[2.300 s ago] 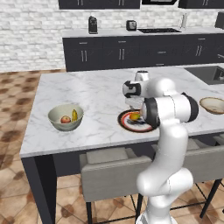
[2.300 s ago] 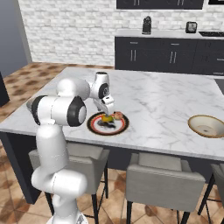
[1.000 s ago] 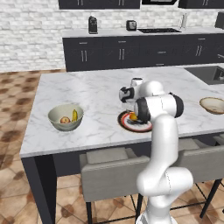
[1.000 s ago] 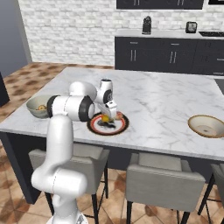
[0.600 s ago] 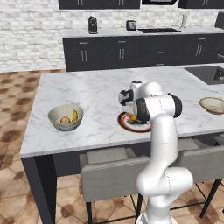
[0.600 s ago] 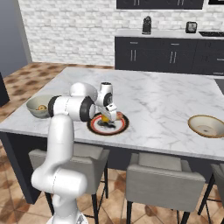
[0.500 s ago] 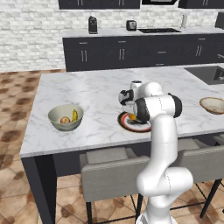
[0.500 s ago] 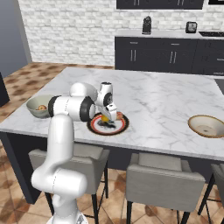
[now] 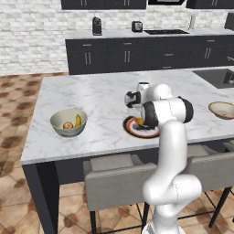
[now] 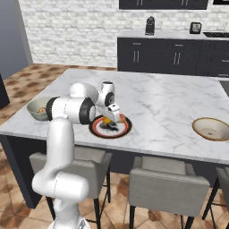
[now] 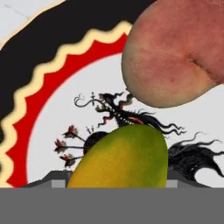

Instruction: Take the fruits from the plate on the dining counter and place two fruits in each bowl.

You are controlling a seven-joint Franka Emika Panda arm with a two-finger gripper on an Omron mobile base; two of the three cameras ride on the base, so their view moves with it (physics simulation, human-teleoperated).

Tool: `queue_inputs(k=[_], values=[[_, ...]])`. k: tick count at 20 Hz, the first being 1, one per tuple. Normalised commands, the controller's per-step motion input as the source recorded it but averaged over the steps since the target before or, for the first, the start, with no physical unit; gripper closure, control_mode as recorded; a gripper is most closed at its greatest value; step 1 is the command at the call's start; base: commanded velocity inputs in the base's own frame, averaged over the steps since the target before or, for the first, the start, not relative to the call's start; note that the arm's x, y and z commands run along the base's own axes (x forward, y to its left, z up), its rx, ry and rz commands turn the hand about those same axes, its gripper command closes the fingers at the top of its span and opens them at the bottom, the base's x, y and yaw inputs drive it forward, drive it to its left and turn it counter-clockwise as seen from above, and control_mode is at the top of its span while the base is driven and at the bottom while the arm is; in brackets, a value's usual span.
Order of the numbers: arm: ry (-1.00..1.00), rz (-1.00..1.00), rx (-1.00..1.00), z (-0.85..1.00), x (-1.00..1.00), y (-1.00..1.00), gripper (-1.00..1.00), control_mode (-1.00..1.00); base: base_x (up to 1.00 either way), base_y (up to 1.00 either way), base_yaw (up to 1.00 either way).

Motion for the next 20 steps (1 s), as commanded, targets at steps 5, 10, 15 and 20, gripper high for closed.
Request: queue_inputs(k=[5, 10, 15, 20], values=[[0.0, 0.16, 0.02, 0.76, -0.4, 0.0, 1.0, -1.0, 0.0, 0.0, 0.0], [0.0, 0.17, 0.05, 0.69, -0.47, 0.0, 1.0, -1.0, 0.0, 0.0, 0.0], [0.0, 0.2, 0.05, 0.45, -0.74, 0.0, 1.0, -1.0, 0.0, 0.0, 0.0], [0.0, 0.18, 0.0, 0.26, -1.0, 0.01, 1.0, -1.0, 0.0, 0.0, 0.0]])
